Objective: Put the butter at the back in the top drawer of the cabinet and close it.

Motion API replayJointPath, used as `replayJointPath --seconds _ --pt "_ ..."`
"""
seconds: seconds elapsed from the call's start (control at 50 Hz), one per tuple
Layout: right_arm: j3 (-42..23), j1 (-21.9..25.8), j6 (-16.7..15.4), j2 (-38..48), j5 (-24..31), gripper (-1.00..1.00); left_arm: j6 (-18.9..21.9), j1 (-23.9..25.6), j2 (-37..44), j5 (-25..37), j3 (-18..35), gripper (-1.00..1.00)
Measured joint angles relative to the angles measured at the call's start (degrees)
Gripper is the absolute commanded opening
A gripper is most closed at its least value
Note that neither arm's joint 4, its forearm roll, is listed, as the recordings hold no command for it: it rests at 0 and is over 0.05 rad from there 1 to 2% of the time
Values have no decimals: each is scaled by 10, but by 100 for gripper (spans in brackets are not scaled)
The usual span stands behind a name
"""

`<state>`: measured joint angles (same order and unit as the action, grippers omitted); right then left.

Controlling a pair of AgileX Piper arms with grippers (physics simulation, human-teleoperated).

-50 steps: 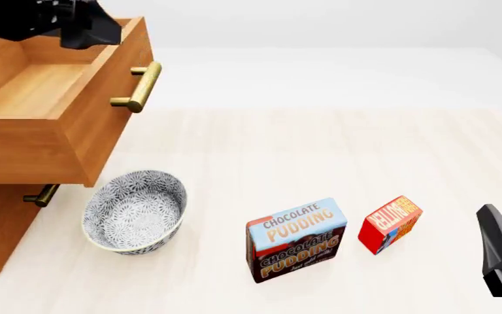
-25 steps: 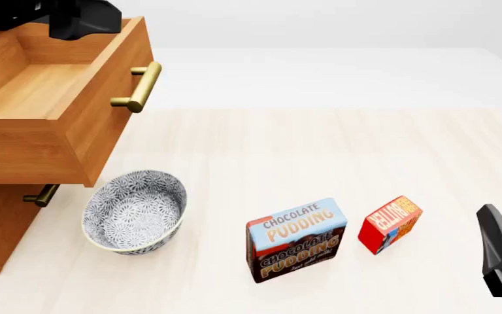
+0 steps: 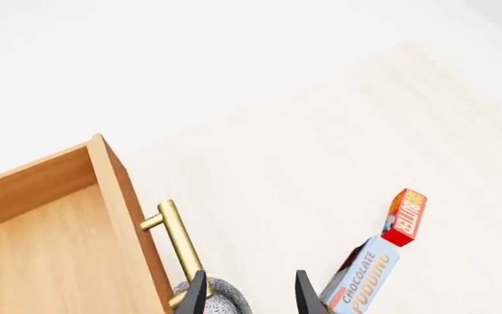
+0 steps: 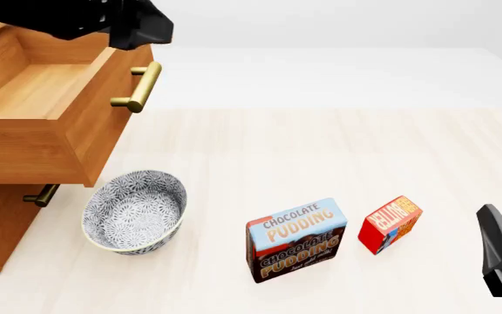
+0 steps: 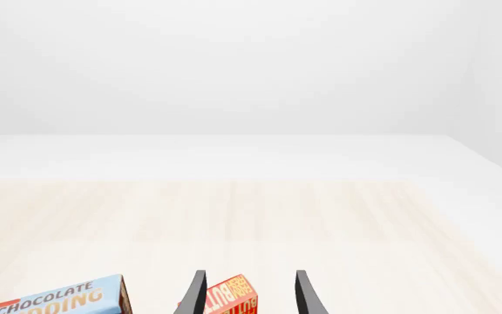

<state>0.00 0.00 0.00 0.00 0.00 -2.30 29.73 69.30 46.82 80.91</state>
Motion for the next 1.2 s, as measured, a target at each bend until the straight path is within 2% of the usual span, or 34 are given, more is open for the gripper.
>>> replayJointPath --seconds 0.4,1.2 --pt "0 0 0 0 0 100 -13 53 78 -27 24 100" --pt "0 0 0 0 0 100 0 137 263 -57 102 100"
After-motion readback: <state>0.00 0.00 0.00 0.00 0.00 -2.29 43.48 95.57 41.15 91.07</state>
